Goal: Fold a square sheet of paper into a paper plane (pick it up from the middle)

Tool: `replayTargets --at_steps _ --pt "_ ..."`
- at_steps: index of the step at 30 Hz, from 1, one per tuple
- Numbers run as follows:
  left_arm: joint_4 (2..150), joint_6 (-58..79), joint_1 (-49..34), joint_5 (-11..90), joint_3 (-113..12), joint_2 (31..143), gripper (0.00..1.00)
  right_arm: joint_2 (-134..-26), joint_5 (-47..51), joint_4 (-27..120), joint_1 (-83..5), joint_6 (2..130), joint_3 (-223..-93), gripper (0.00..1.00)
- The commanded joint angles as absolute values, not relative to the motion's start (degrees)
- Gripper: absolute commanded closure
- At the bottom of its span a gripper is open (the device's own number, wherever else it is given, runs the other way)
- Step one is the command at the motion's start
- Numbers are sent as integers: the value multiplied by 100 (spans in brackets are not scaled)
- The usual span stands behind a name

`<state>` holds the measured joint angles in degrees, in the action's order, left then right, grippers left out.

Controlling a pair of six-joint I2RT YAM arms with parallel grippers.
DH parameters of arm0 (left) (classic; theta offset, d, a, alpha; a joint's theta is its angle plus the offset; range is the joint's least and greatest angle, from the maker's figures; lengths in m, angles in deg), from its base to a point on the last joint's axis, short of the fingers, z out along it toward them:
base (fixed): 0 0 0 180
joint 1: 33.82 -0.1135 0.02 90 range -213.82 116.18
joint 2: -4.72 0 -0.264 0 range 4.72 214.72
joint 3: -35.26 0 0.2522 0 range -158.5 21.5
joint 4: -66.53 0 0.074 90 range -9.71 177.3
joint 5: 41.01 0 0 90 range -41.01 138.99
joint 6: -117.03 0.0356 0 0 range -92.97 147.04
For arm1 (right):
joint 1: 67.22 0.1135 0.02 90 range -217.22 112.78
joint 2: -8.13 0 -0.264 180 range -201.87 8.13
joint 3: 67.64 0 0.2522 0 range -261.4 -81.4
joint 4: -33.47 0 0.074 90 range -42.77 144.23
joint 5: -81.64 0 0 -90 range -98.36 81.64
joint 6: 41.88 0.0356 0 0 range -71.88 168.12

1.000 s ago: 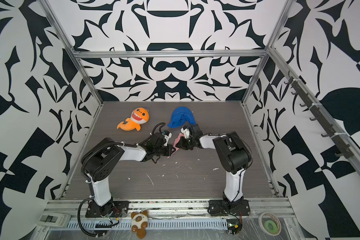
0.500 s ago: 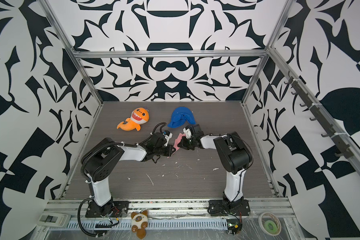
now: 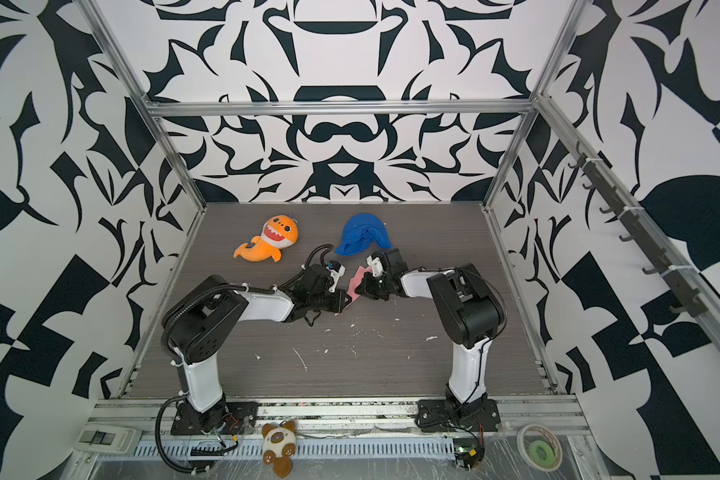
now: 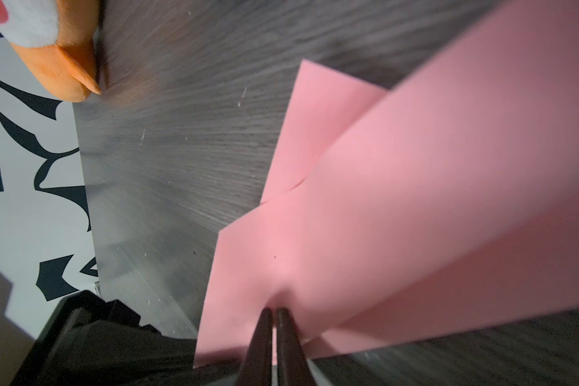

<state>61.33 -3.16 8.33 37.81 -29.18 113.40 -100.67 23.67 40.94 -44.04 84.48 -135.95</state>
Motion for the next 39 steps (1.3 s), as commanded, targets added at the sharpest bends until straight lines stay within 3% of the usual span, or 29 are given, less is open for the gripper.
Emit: replayTargets --at_steps 1,8,20,39 --pt "7456 -335 837 4065 -2705 11522 86 -9998 2086 4318 -4446 8495 -13447 90" --pt "7583 -583 819 3860 -2807 10904 73 -10024 2100 4329 -4442 8503 -13431 90" --pt "7700 -785 819 3819 -2605 10677 77 -10042 2119 4283 -4446 8513 -13424 90" --pt "8001 -1223 731 3587 -3057 10446 72 -10095 2157 4284 -4446 8543 -13431 91"
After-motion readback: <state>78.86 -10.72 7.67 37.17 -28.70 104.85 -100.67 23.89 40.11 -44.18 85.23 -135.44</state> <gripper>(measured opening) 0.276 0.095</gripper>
